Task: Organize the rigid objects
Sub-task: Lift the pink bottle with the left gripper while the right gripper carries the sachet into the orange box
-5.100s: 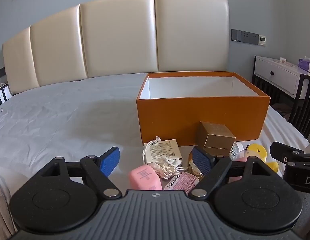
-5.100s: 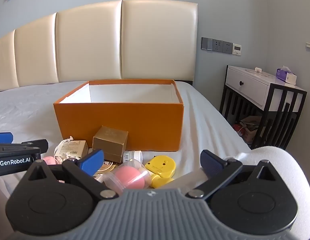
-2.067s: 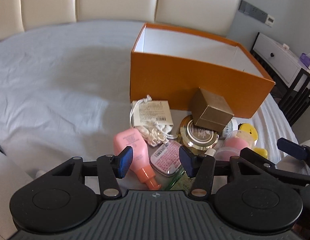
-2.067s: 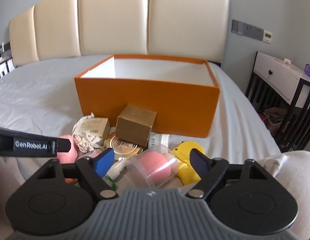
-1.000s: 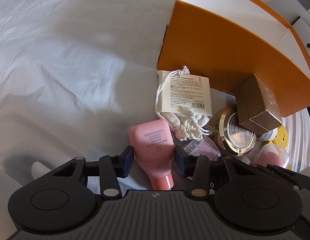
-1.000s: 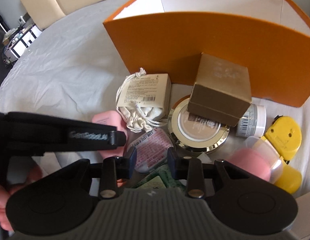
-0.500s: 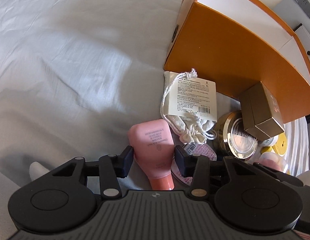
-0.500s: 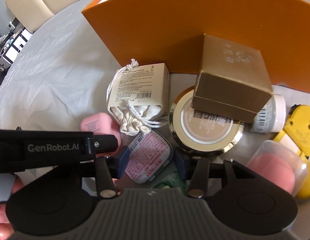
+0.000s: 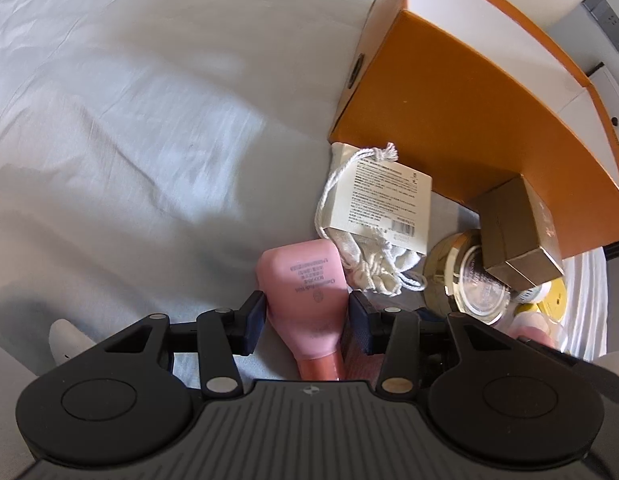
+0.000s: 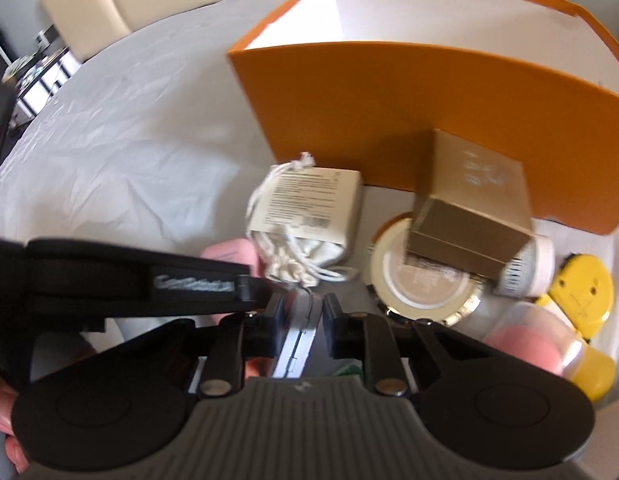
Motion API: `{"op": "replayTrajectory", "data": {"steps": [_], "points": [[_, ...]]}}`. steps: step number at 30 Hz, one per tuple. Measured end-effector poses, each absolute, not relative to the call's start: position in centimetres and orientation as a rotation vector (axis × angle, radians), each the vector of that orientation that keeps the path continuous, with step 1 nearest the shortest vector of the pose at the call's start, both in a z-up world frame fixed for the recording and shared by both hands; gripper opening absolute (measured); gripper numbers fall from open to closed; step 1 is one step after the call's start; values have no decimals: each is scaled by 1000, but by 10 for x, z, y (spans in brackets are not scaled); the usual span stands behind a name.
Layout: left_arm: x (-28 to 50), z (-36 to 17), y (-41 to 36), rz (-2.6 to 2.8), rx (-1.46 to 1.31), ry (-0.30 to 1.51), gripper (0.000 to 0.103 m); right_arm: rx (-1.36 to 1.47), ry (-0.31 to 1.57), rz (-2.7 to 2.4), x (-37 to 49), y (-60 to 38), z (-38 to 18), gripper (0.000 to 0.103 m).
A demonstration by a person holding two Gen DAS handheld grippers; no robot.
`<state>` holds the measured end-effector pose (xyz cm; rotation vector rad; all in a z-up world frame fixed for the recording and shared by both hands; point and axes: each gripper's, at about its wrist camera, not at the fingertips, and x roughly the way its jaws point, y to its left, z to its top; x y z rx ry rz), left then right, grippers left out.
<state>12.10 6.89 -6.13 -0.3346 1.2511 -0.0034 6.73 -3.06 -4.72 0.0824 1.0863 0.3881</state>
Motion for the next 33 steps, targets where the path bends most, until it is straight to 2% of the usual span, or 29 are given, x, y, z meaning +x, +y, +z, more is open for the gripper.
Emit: {"op": "replayTrajectory", "data": {"steps": [8,15,26,33], "points": [[128,-71,72,29,-352,1290,51,112,1087,372,72,-27,-64,18],[122,-64,70,-8,-362,1254,50,116,1055,379,68,-31,-53,16],[102,-19,67,-52,-333,1069,50,74,890,338,51,-63,-6,16],[109,32,63,-87,-302,925,50,52,776,328,60,-72,30,16]]}}
